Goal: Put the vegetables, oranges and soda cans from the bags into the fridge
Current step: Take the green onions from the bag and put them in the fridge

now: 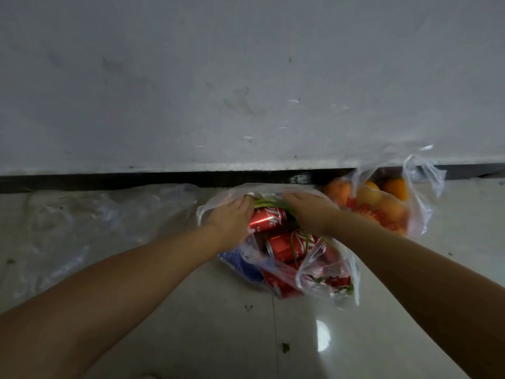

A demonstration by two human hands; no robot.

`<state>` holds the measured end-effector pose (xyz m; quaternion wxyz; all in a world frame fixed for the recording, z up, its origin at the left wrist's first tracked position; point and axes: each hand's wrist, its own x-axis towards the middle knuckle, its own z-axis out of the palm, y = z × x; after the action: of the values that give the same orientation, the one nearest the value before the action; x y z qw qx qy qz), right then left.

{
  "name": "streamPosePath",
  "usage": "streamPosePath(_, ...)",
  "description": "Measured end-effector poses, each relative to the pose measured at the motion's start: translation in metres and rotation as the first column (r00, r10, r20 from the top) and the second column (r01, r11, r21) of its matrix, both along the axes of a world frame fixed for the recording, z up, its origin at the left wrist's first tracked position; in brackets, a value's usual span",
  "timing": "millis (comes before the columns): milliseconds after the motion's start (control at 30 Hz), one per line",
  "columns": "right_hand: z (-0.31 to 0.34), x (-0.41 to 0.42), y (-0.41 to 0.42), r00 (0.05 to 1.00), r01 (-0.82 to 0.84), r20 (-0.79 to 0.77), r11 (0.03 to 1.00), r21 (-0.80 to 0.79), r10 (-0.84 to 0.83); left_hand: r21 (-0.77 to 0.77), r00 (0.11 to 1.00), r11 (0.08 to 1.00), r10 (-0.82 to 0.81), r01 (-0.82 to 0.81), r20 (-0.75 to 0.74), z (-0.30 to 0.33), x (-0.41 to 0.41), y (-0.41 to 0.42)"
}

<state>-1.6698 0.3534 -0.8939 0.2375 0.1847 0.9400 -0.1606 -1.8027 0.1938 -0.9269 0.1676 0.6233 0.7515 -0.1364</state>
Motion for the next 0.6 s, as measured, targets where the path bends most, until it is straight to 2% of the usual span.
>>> streamPosePath(133,-0.012,-0.008,0.005,0.999,0.001,0.043,1.0,0.016,-0.002,-0.025,0.993,0.996,0.09,-0.089,0.072,-0.003,-0.003,0.009)
streamPosePath(267,-0.009,-0.013,0.0,0.998,0.047,0.04,0.999,-0.002,-0.047,-0.017,0.929,0.967,0.248,-0.254,0.276,0.0,-0.014,0.02)
streamPosePath(367,-0.008,-0.015,-0.009,1.0,0.012,0.023,1.0,-0.002,-0.012,-0.031,0.904,0.953,0.297,-0.302,0.309,-0.001,-0.014,0.021)
streamPosePath(467,-0.009,-0.014,-0.015,0.998,-0.049,-0.024,0.998,0.027,0.05,0.006,0.858,0.931,0.332,-0.364,0.392,-0.005,-0.013,0.016)
streamPosePath(600,-0.006,-0.015,-0.019,0.975,-0.138,-0.171,0.989,0.052,0.145,0.002,0.732,0.908,0.336,-0.418,0.592,0.005,-0.015,0.012)
